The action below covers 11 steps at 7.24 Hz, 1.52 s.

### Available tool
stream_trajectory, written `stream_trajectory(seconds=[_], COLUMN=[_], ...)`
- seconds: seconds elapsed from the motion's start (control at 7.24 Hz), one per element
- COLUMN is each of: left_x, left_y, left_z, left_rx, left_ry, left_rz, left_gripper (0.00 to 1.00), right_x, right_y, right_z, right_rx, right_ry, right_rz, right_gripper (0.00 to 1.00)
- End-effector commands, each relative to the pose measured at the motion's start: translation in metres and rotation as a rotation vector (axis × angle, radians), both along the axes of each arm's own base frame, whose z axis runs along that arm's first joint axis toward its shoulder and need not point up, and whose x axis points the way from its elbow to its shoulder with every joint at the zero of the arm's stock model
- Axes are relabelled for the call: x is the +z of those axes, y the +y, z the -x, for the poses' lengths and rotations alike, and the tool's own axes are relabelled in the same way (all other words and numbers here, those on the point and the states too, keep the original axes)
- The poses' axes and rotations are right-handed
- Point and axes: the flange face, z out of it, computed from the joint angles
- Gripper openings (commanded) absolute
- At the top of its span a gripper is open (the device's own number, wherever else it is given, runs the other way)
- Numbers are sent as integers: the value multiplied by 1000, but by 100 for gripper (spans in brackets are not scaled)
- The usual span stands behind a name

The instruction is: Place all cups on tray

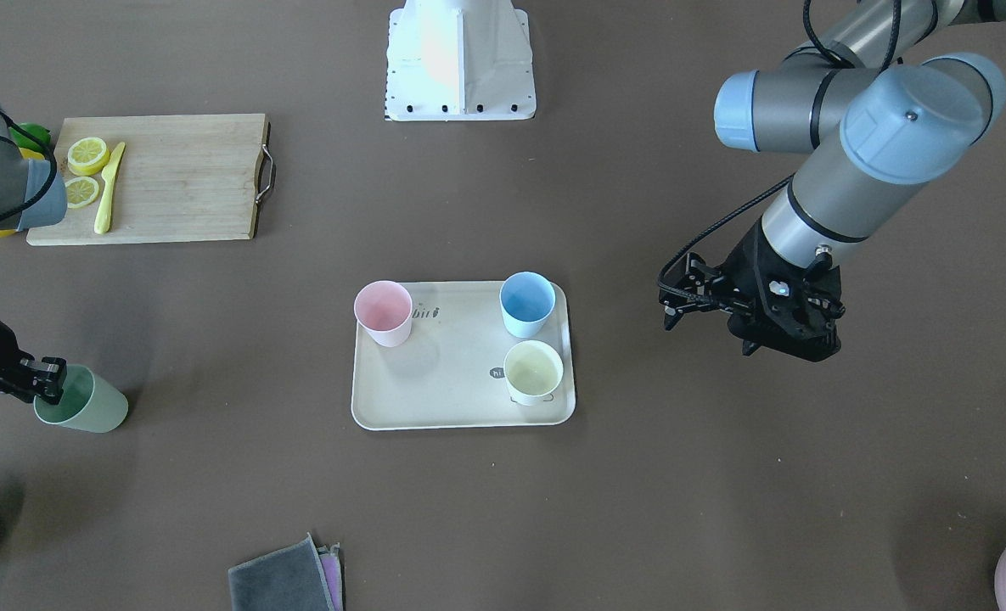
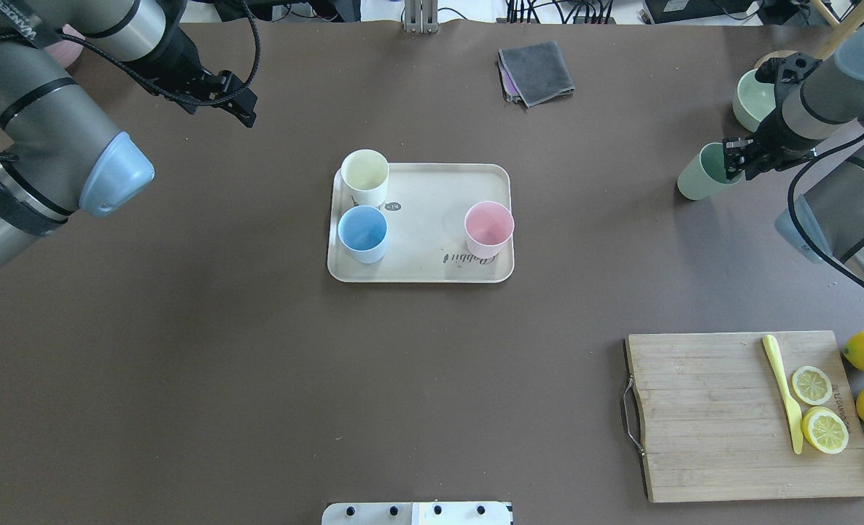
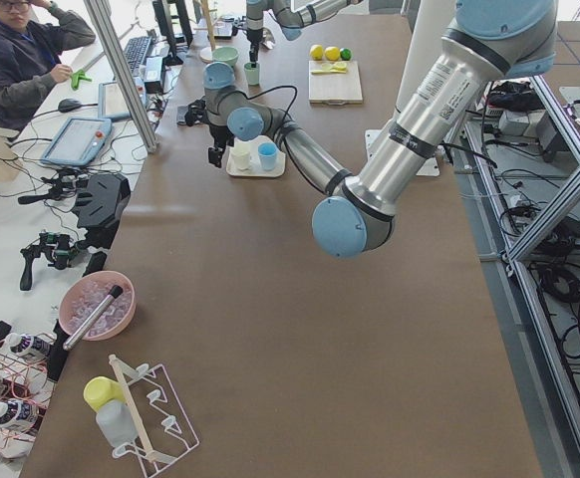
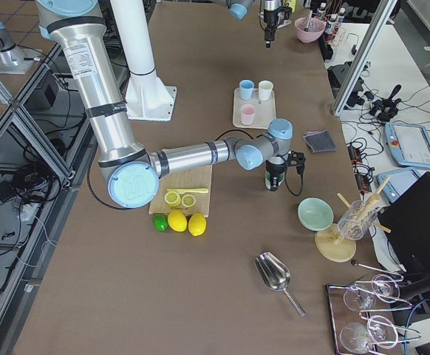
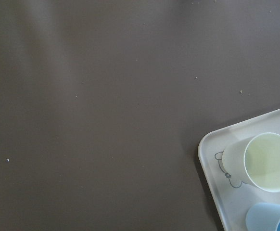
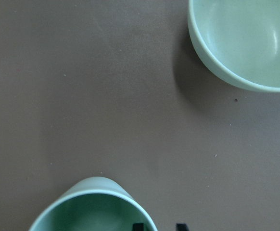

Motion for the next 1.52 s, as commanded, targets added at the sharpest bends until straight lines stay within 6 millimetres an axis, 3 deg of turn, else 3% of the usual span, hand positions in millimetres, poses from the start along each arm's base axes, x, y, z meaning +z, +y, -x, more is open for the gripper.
stream_trajectory(seconds=[0.0,0.28,0.55,0.83,0.97,1.1,1.38], left_x=[2,3,2,2,4,4,3], left_y=[-1,-2,-2,-2,-2,-2,-2], left_z=[1,0,1,1,1,1,-1], left_rx=[-3,-3,-4,-5,-6,-6,-4], left_ry=[-3,-5,-5,-5,-6,-7,-6], left_rz=[2,1,-1,-3,0,1,0], left_gripper=[98,98,98,98,98,98,98], right_x=[-37,-103,-169,-233,-250,-256,-255], right_y=[-16,-34,-23,3,13,17,28], right_z=[10,38,117,193,216,223,238], right_rx=[54,187,242,286,293,287,263], right_ry=[-44,-125,-187,-216,-213,-199,-193], right_rz=[11,81,146,146,130,137,142], right_gripper=[0,0,0,0,0,0,0])
